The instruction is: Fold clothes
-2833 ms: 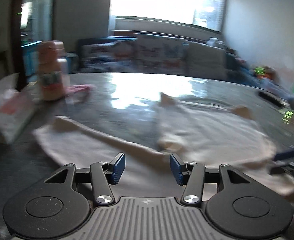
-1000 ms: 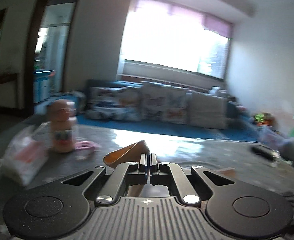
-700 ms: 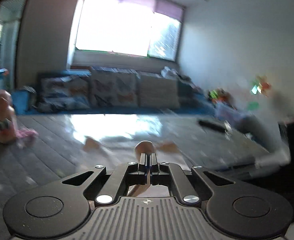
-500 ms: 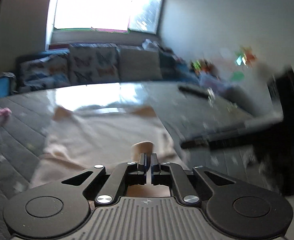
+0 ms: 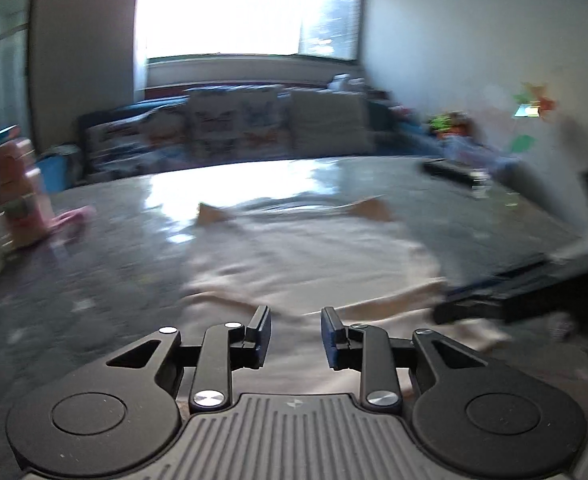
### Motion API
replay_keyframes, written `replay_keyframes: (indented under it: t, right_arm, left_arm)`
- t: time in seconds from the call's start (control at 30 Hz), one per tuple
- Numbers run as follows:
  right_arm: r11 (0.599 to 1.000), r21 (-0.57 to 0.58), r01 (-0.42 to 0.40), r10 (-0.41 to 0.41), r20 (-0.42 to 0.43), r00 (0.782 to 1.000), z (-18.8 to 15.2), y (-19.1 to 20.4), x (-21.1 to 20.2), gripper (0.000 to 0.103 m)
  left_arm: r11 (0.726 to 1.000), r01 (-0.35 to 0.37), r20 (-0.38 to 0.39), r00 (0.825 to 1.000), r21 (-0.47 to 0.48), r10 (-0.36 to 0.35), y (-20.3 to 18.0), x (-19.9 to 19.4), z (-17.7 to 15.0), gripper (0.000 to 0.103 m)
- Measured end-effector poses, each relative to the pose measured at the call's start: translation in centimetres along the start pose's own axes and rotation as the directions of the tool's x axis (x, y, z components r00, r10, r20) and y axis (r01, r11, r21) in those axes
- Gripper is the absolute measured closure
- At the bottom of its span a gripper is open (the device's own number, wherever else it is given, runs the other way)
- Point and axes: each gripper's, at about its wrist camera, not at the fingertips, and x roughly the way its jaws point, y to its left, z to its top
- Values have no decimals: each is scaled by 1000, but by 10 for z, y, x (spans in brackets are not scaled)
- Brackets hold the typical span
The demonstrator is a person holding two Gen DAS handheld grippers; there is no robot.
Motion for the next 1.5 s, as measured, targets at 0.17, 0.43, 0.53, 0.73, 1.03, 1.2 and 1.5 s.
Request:
replay_keyframes:
  t: [0.17,0.43,0.53,0.73,1.03,1.2,1.5]
  right_arm:
    - [1000,-30,-5,4,-35,999,-5,12,15,78]
    - [994,-88,57,-53,53,997,11,25,-9,98]
    - [992,-92,91,-84,74,994,15,24,-9,99]
    - [992,-52,117,-117,4,993,9,10,11,96]
    - [986,-164,34,-32,15,999,11,35,17,92]
    - [986,-167,8,-12,-22,1000,8,36,28,86]
    - [985,-173,-12,4,-48,999,8,34,35,82]
  left_arm:
    - [997,-68,-46,997,-45,66,31,7,-12,75]
    - [993,-94,-72,993,-78,88,43,12,-25,76]
    - [992,-98,-78,993,-84,92,45,13,-27,76]
    - [992,-92,-60,994,-88,87,45,9,-16,76]
    - [999,9,-44,999,-46,-11,25,39,22,76]
    - [996,28,-109,993,-84,-37,30,75,34,79]
    - [987,-3,-180,983,-160,-26,64,106,38,82]
